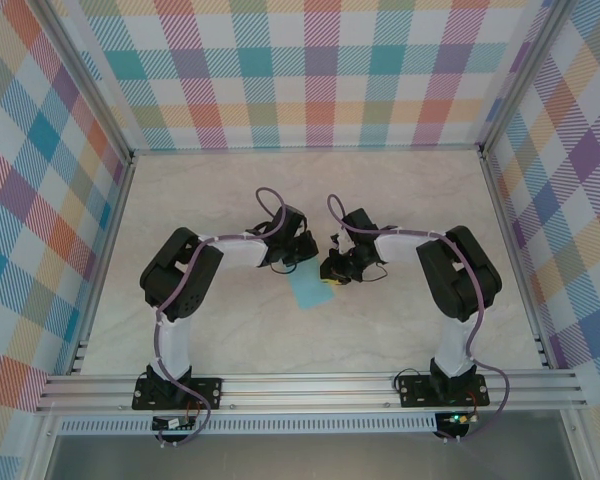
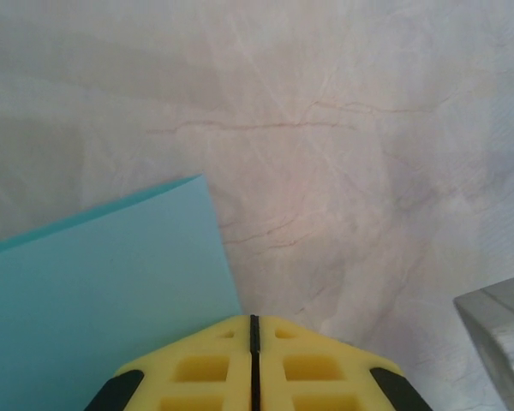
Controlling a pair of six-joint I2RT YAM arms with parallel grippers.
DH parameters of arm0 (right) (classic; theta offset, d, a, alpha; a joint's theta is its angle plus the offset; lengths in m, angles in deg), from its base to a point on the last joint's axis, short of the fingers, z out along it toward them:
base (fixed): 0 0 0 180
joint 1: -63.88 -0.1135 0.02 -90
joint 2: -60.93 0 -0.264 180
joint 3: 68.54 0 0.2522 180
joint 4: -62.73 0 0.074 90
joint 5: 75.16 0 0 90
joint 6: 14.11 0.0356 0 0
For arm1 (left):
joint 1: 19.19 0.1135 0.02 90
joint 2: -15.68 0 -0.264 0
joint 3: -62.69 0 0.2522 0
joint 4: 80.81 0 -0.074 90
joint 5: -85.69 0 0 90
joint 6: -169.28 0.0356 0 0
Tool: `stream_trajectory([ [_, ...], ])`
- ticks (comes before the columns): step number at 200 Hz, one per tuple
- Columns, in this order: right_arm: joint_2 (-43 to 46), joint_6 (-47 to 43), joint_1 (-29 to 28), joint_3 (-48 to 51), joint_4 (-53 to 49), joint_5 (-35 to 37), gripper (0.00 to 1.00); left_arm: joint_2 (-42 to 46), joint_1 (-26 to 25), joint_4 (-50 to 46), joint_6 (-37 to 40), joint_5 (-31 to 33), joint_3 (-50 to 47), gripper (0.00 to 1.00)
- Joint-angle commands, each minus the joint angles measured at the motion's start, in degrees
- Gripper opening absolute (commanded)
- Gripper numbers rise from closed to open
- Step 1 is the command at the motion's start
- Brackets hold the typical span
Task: Fold a paper plane with a square sheet of paper (pick it up from the middle)
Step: Fold the square sheet of paper in half at the center of the table, then first fold in half a square sheet of paper at the center of the table.
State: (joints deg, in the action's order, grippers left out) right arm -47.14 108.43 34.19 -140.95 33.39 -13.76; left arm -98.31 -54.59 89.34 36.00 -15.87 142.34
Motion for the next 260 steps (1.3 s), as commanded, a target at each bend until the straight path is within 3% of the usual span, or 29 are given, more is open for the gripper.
stream_trajectory([
  [1,-2.49,-0.64,-0.27,-0.67,-2.46,1.18,0.15,-1.96,1.38,2.61,-0.3,-0.56,1.15,0.08],
  [70,-2.33,-1.2,-0.32,0.15,-4.38,2.35,0.14,-3.18,3.04,0.21,1.36,3.06,1.48,0.07],
  [164,-2.49,-0.85,-0.32,0.22,-5.01,2.69,0.14,-0.74,5.68,2.86,3.06,1.93,-1.21,0.07],
  [228,-2.42,-0.81,-0.28,0.5,-4.69,2.29,0.14,-1.0,5.88,11.07,1.85,-6.22,-0.33,0.1],
  [260,-2.5,-0.86,-0.28,0.64,-4.64,2.26,0.14,-3.39,5.52,10.06,1.45,-6.27,1.4,0.1],
])
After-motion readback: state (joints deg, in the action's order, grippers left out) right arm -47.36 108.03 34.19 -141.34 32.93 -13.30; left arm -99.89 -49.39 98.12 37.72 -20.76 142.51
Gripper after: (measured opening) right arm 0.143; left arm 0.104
